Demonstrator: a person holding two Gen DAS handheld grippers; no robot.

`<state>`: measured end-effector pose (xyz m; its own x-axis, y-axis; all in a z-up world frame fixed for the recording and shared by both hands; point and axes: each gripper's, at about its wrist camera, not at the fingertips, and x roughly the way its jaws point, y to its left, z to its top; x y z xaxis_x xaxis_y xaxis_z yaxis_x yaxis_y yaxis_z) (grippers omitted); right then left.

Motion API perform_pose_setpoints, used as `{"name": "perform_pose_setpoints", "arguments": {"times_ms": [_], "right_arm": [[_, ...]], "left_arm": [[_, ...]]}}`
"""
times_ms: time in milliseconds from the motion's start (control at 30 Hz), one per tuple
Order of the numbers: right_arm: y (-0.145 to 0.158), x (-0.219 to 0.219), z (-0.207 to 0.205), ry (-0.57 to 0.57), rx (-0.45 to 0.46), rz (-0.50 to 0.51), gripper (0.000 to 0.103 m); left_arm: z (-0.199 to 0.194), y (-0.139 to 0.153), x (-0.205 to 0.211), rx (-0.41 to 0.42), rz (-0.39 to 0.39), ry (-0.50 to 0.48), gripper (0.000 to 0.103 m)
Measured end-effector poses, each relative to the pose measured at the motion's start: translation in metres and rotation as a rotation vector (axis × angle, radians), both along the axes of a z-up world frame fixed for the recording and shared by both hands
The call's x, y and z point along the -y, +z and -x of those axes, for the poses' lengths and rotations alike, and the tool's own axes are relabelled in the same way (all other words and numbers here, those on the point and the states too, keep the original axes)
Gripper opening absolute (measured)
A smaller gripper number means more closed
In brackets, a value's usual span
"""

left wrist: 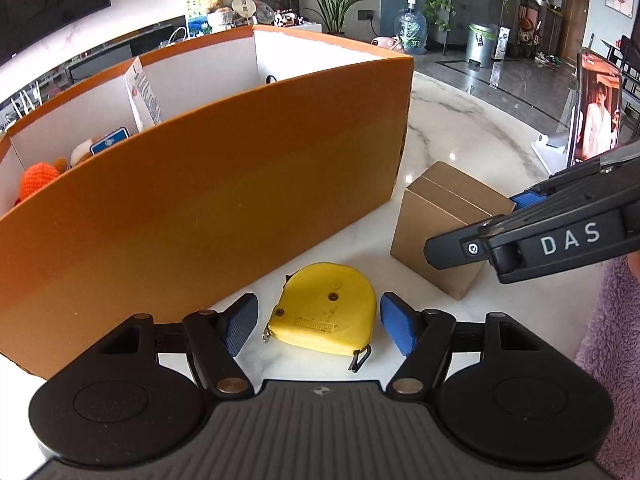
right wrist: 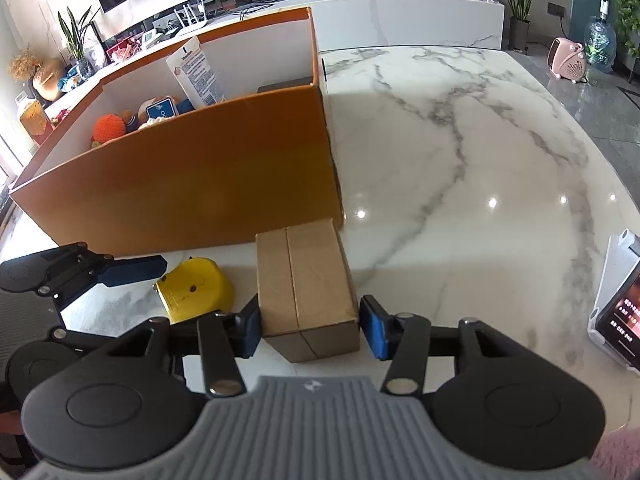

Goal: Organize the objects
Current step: 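Move left gripper to yellow tape measure while right gripper approaches brown cardboard box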

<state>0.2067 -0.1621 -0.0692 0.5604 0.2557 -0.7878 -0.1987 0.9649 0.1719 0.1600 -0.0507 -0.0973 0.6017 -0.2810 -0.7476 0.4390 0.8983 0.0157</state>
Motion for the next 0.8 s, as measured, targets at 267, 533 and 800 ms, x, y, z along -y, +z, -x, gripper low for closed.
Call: {"name": "perform_pose_setpoints", "arguments": {"times_ms": [267,533,800], "right_arm": [[0.0005,0.0018,-0.0057,-0.015,0.002,-0.033,0.059],[0.0004,0.0018,-0.0061,-0.012,0.004,-0.046,0.058],[0.0,0.0018,-0.0065,-0.01,0.001,-0.046,0.055]], "left_arm": [[-0.0042,-0.0025,0.0002,-0.02,0.004,0.006,0.074],[-0.0022,-0.0013,-0.0001,-0.023,0.009,0.007,0.07],[-0.0001,-0.0012,0.0013,-0.021,0.0,0.017,0.067]]}}
